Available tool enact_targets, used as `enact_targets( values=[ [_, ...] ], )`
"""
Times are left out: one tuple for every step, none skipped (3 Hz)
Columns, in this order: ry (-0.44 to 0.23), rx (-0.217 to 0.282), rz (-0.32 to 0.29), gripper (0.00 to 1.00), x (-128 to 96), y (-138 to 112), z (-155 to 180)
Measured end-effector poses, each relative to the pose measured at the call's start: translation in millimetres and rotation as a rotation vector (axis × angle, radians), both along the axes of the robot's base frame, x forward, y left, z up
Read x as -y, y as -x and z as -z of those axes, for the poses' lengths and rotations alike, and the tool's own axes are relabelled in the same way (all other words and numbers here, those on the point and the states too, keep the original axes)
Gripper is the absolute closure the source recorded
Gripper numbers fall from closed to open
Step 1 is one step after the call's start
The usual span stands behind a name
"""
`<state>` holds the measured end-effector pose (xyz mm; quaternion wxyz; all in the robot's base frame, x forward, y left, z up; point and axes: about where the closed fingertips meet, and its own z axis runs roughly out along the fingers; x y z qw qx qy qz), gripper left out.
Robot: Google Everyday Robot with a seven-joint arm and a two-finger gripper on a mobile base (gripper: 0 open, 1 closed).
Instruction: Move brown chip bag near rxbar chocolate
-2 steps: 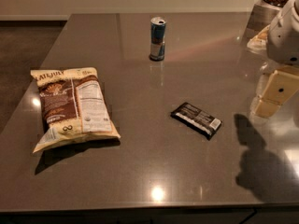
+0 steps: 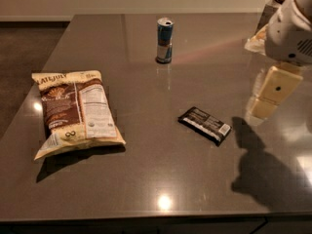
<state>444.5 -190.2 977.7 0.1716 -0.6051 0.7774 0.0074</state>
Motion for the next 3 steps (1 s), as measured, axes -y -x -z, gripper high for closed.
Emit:
enact_targets(
  values=[
    [-0.106,-0.031,-0.019,0.0,-33.3,-5.1,0.8],
    [-0.187,-0.061,-0.05,0.0,-86.9,-4.6,8.7],
    [-0.204,-0.105,-0.073,0.0,-141.3,-0.4,24.9]
  ],
)
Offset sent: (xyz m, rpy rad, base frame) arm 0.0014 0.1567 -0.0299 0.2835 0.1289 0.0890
